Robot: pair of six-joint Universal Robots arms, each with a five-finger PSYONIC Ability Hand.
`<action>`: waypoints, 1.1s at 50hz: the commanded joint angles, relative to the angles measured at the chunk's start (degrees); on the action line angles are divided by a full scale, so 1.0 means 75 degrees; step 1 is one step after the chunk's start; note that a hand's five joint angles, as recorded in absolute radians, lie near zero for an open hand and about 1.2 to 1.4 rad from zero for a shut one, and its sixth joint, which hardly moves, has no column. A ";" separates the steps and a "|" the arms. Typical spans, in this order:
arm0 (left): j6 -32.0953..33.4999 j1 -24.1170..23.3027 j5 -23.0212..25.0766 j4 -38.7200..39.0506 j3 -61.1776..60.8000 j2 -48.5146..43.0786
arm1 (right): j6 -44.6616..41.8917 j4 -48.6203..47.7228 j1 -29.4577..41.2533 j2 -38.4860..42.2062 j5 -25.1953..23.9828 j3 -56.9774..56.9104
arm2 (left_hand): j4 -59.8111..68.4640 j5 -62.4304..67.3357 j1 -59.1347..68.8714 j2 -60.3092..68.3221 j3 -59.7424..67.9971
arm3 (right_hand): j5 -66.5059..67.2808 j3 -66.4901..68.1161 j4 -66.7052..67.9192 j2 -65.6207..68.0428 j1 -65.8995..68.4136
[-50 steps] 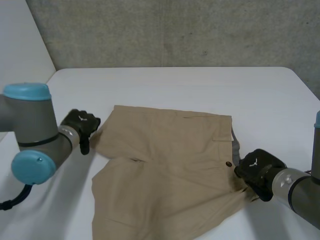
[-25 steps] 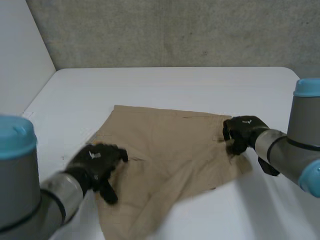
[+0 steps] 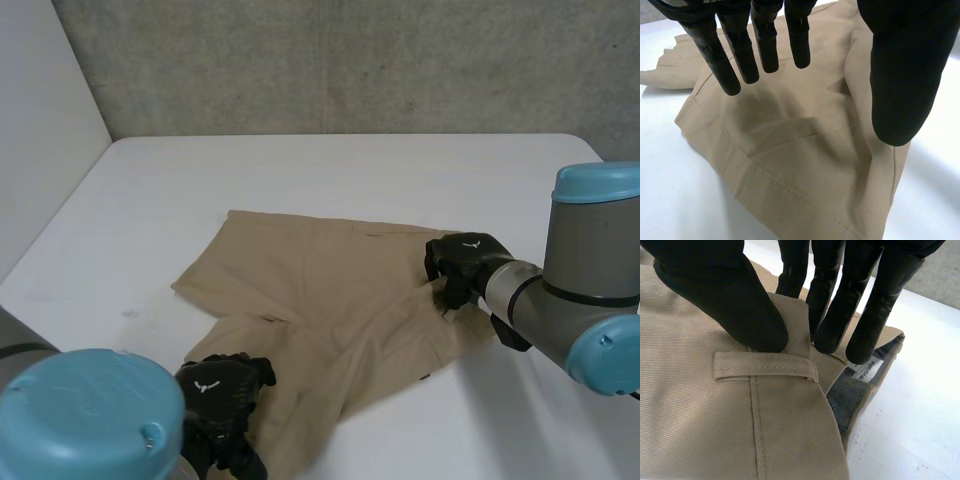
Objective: Fold the shorts.
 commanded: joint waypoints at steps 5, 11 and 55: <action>-0.0291 -0.0171 -0.0158 0.0019 0.0234 -0.0605 | -0.0055 -0.0067 0.0016 -0.0047 0.0000 0.0038 | 0.0876 0.0830 0.0893 0.0869 0.0859 | 0.1653 0.1595 0.1559 0.1654 0.3195; -0.1076 -0.0487 -0.0123 0.0008 0.0492 -0.0699 | -0.0067 -0.0067 0.0016 -0.0036 0.0000 0.0061 | 0.0921 0.0875 0.0938 0.0915 0.0905 | 0.1653 0.1595 0.1559 0.1654 0.3195; 0.4860 0.2206 0.0133 0.0815 0.3031 -0.1750 | -0.1309 -0.0418 0.0027 -0.0446 0.0164 -0.0079 | 0.7602 0.7556 0.7619 0.7595 0.7586 | 0.1653 0.1595 0.1559 0.1654 0.3195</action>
